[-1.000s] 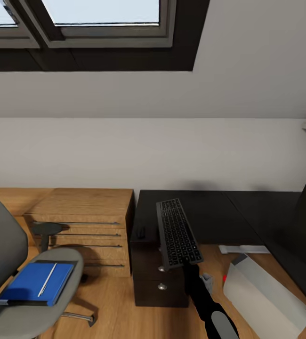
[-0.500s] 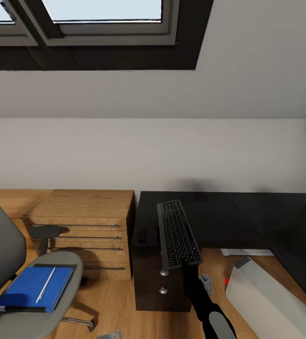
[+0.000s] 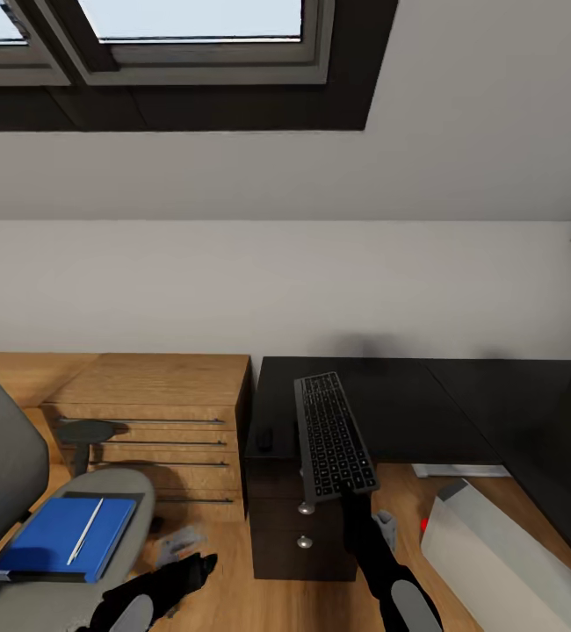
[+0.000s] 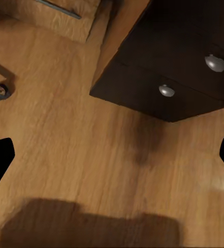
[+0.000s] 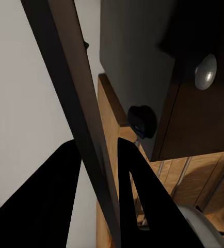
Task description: In the bedroom, organize the workspace by keeping the computer under the desk, ensuring the monitor is on the desk, placing the keyboard on the desk next to the monitor, placing the mouse on the desk next to the keyboard, moving the folder from the swivel chair onto the desk next to the mouse, stacking the notebook on top of the folder with the pen on top of the notebook, and positioning the swivel chair next to the desk.
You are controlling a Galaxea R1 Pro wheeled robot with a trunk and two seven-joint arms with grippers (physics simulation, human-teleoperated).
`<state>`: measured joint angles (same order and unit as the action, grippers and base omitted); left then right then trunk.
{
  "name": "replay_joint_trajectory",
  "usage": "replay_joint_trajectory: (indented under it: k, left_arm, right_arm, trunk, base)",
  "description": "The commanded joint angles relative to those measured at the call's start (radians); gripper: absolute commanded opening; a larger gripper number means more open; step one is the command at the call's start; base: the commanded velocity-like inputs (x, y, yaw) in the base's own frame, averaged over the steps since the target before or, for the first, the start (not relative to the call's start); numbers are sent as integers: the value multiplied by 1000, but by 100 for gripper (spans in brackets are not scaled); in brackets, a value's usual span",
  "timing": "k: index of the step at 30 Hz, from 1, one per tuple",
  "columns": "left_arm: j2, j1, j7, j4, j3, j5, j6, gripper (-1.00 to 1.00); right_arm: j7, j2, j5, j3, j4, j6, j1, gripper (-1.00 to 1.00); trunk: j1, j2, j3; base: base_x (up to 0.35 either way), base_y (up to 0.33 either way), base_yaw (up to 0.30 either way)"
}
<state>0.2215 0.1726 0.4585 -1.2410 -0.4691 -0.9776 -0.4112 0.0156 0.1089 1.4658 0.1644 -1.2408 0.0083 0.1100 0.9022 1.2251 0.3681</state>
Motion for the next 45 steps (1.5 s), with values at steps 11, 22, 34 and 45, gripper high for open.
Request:
replay_joint_trajectory:
  k: [11,22,34,45]
  left_arm:
    - [11,1,20,-94,180,-67,-19,100]
    - [12,1,22,-104,118,-66,-17,100]
    - [8,1,22,-103,115,-68,-17,100]
    - [9,1,21,-101,115,-70,-18,100]
  right_arm:
    - [1,-3,10,-5,11,1,3,-100]
    - [11,-4,88,-7,59,7,5,-100]
    - [14,-8,99,-4,59,13,5,-100]
    - [12,-8,249,1,59,13,5,-100]
  trunk:
    - [0,1,1]
    - [0,1,1]
    - [0,1,1]
    - [0,1,1]
  base:
    - [97,0,0]
    - [285,0,0]
    - [7,0,0]
    - [0,0,0]
